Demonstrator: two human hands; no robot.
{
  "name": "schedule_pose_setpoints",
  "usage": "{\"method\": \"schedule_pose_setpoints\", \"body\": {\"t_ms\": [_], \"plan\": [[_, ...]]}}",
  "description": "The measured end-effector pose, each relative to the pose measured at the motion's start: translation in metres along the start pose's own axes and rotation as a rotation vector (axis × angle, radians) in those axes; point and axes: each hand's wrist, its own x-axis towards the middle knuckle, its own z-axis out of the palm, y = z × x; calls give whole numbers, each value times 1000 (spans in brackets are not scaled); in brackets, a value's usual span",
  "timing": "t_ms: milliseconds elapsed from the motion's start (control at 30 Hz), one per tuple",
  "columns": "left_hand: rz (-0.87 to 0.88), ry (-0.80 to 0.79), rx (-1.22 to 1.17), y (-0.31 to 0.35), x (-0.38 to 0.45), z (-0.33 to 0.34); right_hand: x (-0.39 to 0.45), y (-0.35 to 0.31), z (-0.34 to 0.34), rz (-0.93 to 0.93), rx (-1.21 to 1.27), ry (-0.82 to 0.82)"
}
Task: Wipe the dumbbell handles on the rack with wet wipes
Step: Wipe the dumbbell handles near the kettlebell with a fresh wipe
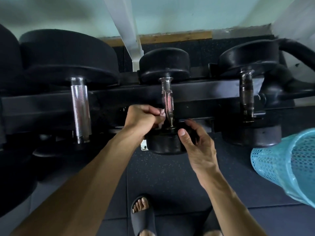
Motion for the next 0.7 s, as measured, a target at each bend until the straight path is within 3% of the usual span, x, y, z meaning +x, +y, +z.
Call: {"method": "schedule_pose_setpoints", "body": {"t_ms": [167,267,433,600,700], "plan": [[121,91,-214,19,16,11,1,2,-1,16,-7,9],[81,92,-141,10,15,8,1,3,0,3,-5,17],[147,-63,244,-9,0,-4,2,7,1,-12,13,27],[258,154,19,8,20,7,5,12,0,-17,34,6],[205,69,61,4,14,7,6,13,0,-17,44,9]]}}
